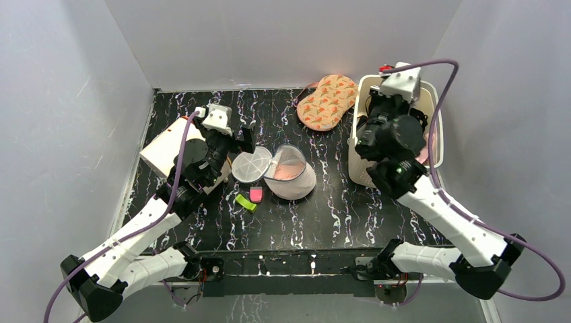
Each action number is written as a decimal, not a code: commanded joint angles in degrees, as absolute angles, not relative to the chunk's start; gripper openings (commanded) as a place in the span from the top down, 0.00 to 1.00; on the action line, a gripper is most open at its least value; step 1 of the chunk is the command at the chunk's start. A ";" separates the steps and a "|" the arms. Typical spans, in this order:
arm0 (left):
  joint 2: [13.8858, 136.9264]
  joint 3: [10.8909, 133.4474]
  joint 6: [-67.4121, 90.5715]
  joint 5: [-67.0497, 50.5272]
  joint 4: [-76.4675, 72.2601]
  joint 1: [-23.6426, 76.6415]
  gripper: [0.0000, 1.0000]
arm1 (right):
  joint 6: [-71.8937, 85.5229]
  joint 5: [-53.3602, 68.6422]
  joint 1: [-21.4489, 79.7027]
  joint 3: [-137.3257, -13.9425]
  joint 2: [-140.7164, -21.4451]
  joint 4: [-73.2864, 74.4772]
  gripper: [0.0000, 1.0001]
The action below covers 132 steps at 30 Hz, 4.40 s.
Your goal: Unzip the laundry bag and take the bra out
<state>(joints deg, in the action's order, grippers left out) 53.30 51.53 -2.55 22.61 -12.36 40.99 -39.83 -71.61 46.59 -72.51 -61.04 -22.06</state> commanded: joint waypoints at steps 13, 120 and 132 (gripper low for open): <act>53.61 53.08 -2.53 21.90 -12.94 40.95 0.01 | 0.58 -66.10 24.99 -81.50 -66.55 14.90 1.00; 54.77 54.81 -1.47 21.17 -10.73 40.86 0.02 | 16.50 -51.06 10.52 -86.24 -107.94 8.38 0.96; 55.02 55.11 -1.32 21.07 -10.46 40.84 0.02 | 22.27 -41.13 10.54 -78.66 -98.34 11.00 0.41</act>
